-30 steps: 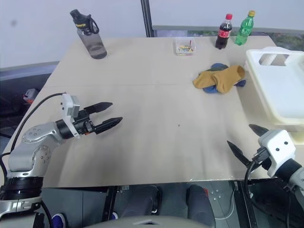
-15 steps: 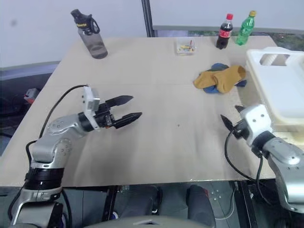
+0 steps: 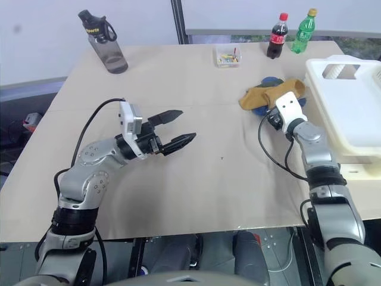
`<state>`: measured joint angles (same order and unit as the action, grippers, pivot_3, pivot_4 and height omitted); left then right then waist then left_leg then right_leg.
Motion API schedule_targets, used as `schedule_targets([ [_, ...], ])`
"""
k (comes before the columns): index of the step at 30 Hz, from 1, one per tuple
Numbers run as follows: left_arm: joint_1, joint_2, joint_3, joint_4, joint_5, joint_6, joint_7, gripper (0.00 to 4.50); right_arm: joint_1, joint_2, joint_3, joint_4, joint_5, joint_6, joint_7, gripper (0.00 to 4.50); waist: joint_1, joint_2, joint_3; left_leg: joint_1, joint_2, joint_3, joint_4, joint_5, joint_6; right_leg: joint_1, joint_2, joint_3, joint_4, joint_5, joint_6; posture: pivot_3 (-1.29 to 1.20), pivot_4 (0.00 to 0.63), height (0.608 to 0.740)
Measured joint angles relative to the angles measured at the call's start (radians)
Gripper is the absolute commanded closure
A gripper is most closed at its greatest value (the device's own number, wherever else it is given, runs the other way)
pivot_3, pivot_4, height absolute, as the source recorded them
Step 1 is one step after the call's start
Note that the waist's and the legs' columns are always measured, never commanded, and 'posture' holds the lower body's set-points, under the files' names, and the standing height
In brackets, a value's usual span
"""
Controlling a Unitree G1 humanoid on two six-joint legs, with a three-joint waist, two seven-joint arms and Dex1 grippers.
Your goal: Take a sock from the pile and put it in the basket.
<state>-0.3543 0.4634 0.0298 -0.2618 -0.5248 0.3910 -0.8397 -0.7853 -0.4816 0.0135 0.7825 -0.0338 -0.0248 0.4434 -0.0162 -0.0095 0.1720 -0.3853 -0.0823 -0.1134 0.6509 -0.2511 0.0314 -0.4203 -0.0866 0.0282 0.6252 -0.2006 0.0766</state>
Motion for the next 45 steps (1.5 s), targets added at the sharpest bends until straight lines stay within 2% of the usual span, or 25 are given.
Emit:
schedule_targets([
  [3,0.02,-0.005,0.0,-0.014,-0.008,0.001,0.018,0.0,-0.03,0.004,0.0,0.077,-0.002,-0.033,0.002,3.78,0.0,0.0,0.0,0.001,0.0,0.0,0.0,0.0,0.0,0.0,0.0,0.0,0.001,0.0,0.0,0.0,0.15,0.74],
  [4,0.024,-0.007,0.0,-0.019,-0.009,0.001,0.022,0.0,-0.039,0.007,0.0,0.103,-0.002,-0.047,0.0,4.37,-0.001,0.0,0.0,0.001,0.0,0.0,0.0,0.0,0.0,0.0,0.0,0.0,0.001,0.0,0.0,0.0,0.15,0.74],
  [5,0.026,-0.008,0.0,-0.026,-0.009,0.001,0.029,0.0,-0.045,0.009,0.0,0.123,-0.003,-0.058,-0.001,4.45,-0.001,0.0,0.0,0.001,0.0,0.0,0.0,0.0,0.0,0.0,0.001,0.0,0.001,0.0,0.0,0.0,0.15,0.74],
  [13,0.042,-0.011,0.001,-0.036,-0.01,-0.004,0.041,0.0,-0.044,0.012,-0.003,0.112,0.001,-0.084,0.021,4.45,-0.003,0.0,0.0,0.001,0.0,0.0,0.0,0.0,0.0,0.0,0.001,0.0,0.002,0.0,0.0,0.0,0.15,0.74],
  [15,0.045,-0.012,0.0,-0.036,-0.01,-0.006,0.042,0.0,0.0,0.011,-0.006,-0.001,0.024,-0.043,0.06,4.45,-0.003,0.0,0.0,0.001,0.0,0.0,0.0,0.0,0.0,0.0,0.001,0.0,0.002,0.0,0.0,0.0,0.15,0.74],
  [18,0.068,-0.01,0.005,-0.03,-0.009,-0.005,0.049,0.0,0.163,0.011,-0.003,-0.361,0.12,0.15,0.165,4.45,0.001,0.001,0.0,0.0,0.001,-0.002,0.0,0.0,0.0,0.0,0.001,0.0,0.002,0.0,0.0,0.0,0.15,0.74],
  [21,0.092,-0.008,0.009,-0.012,0.0,-0.004,0.064,0.0,0.311,0.019,0.063,-0.706,0.191,0.383,0.222,4.45,0.002,0.001,0.0,0.0,0.001,-0.002,0.0,0.0,0.0,-0.001,0.001,0.0,0.002,0.0,0.0,0.0,0.15,0.74],
  [24,0.114,-0.003,0.009,0.008,0.016,-0.003,0.08,0.0,0.356,0.076,0.143,-0.917,0.222,0.565,0.204,4.45,-0.003,0.001,0.0,0.002,0.001,-0.001,0.0,-0.001,0.002,0.0,0.001,0.0,0.003,0.0,-0.001,0.0,0.15,0.74],
  [26,0.137,0.016,0.01,0.018,0.025,0.006,0.083,0.0,0.349,0.146,0.214,-0.981,0.225,0.647,0.181,4.45,-0.003,0.001,0.0,0.003,0.002,-0.002,0.0,-0.002,0.004,0.0,0.002,0.0,0.004,0.001,-0.001,0.0,0.15,0.74],
  [29,0.17,0.055,0.022,0.028,0.03,0.028,0.081,0.0,0.312,0.231,0.305,-0.974,0.215,0.707,0.158,4.45,-0.002,0.001,0.0,0.004,0.002,-0.003,0.001,-0.002,0.003,0.0,0.003,-0.001,0.006,0.001,-0.002,0.0,0.15,0.74],
  [32,0.204,0.1,0.055,0.031,0.009,0.081,0.071,0.0,0.262,0.304,0.341,-0.938,0.215,0.732,0.145,3.57,0.002,0.001,0.0,0.004,0.002,-0.005,0.001,-0.001,0.002,0.0,0.003,-0.002,0.007,0.001,-0.003,0.0,0.15,0.74],
  [33,0.215,0.118,0.066,0.031,-0.003,0.109,0.067,0.0,0.252,0.318,0.35,-0.933,0.211,0.735,0.138,2.96,0.004,0.001,0.0,0.004,0.001,-0.006,0.001,0.0,0.001,0.0,0.003,-0.003,0.007,0.001,-0.003,0.0,0.15,0.74],
  [36,0.237,0.141,0.078,0.028,-0.009,0.167,0.076,0.0,0.256,0.325,0.367,-0.935,0.199,0.738,0.128,1.73,0.004,0.001,0.0,0.002,0.0,-0.006,0.001,0.001,-0.001,0.0,0.002,-0.004,0.005,0.001,-0.002,0.0,0.15,0.74],
  [45,0.271,0.056,0.068,-0.021,-0.025,0.3,0.21,0.0,0.352,0.161,0.283,-1.139,0.237,0.714,0.182,1.73,0.004,0.001,0.0,0.002,0.001,-0.007,-0.001,0.0,-0.001,0.001,0.001,-0.005,0.003,0.001,-0.002,0.0,0.15,0.74],
])
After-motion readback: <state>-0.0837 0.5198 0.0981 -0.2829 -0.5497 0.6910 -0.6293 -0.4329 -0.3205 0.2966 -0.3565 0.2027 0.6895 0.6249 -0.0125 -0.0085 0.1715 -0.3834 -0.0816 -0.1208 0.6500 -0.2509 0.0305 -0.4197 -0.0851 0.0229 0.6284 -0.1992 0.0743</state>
